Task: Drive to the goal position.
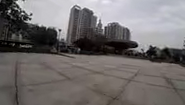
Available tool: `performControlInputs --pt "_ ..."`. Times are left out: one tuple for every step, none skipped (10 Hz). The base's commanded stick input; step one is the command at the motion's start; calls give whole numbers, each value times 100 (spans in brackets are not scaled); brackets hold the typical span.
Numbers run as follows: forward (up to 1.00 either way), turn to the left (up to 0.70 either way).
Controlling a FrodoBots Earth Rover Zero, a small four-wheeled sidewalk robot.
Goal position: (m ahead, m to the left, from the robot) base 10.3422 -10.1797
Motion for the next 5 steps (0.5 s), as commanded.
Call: performControlInputs --pt "100 -38" --pt "100 -38" --pt "100 -38" --pt "100 -38" --pt "100 -38"
